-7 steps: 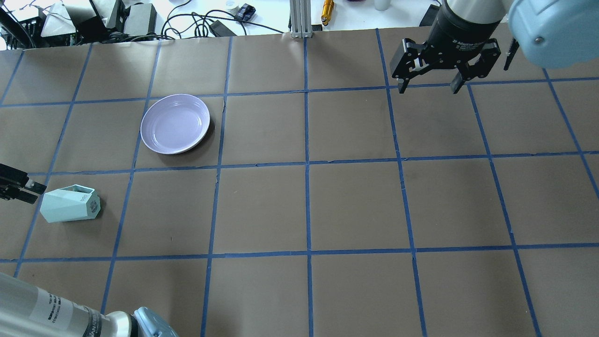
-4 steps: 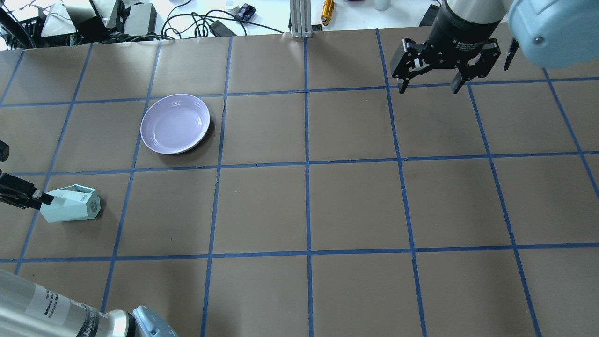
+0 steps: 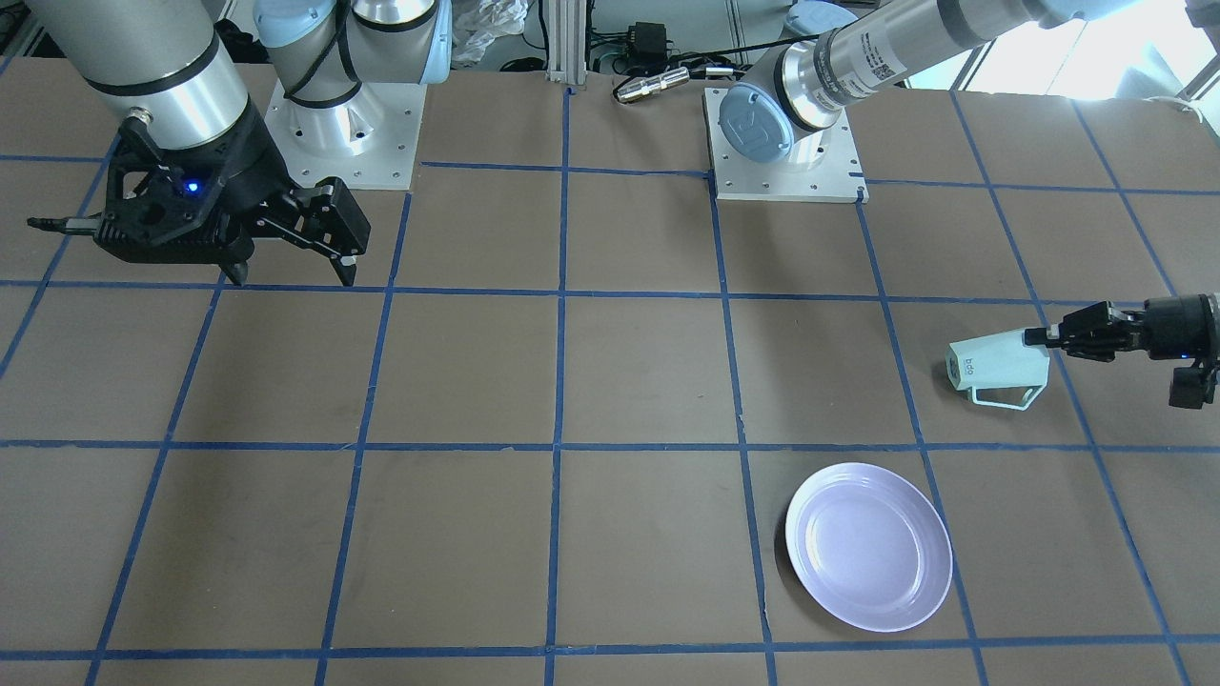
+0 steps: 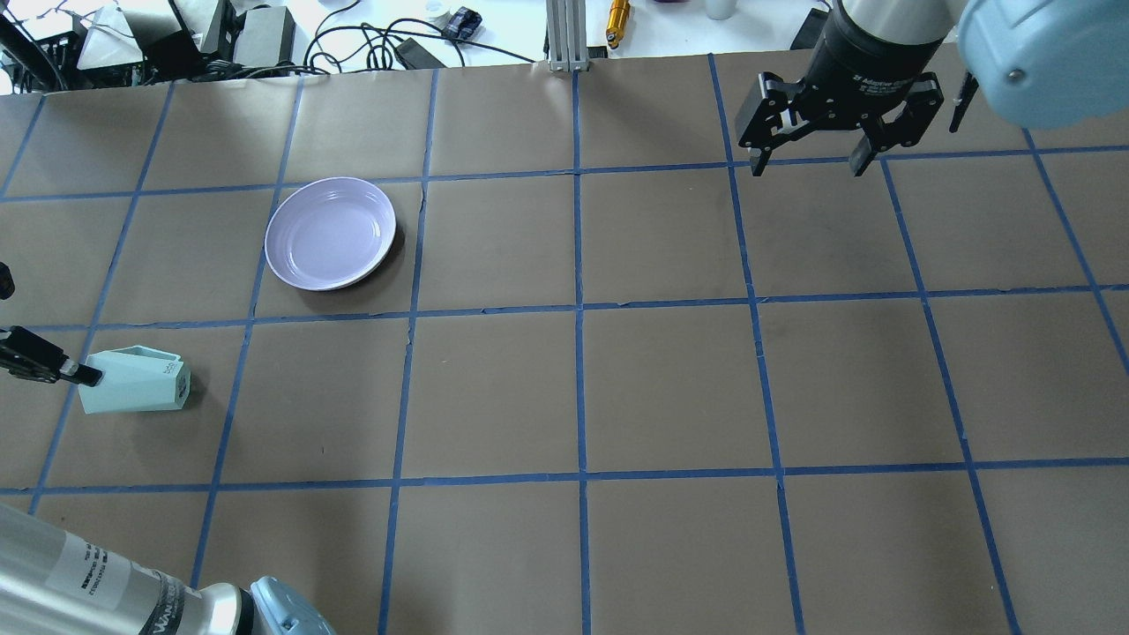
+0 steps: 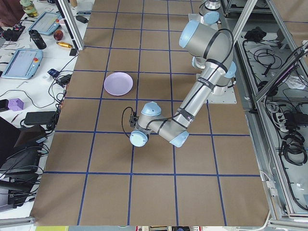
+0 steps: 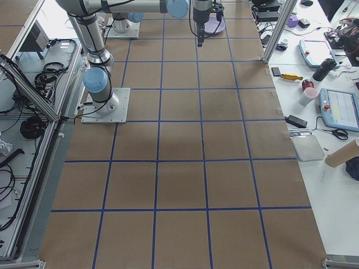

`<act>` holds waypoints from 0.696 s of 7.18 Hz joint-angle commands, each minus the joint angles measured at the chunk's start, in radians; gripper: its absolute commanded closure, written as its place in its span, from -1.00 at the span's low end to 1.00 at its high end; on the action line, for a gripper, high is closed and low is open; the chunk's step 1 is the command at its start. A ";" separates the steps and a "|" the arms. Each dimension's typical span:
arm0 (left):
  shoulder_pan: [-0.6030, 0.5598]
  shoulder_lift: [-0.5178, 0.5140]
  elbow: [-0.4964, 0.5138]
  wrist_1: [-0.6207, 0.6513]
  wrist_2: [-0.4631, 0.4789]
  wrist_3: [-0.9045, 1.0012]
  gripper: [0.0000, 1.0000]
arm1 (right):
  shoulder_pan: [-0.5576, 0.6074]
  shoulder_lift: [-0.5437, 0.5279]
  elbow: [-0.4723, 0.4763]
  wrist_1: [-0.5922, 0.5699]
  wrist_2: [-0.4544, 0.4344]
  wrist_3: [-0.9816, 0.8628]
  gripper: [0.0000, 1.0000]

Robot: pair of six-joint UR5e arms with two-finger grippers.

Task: Flip cup and place on plate
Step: 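Lower the left gripper and grasp the mint cup's open end, then lift the mint cup with the left gripper and carry it toward the plate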

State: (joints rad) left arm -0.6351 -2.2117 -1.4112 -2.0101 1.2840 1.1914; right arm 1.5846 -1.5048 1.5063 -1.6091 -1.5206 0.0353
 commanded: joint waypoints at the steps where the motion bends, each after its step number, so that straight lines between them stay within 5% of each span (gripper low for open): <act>1: 0.000 0.004 0.015 -0.007 -0.006 0.004 1.00 | 0.000 0.000 0.000 0.000 -0.001 0.001 -1.00; 5: -0.018 0.113 0.040 -0.050 -0.025 -0.013 1.00 | 0.000 0.000 0.000 0.000 0.000 0.000 -1.00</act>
State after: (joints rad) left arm -0.6469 -2.1468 -1.3703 -2.0562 1.2611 1.1798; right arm 1.5846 -1.5048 1.5064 -1.6092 -1.5210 0.0354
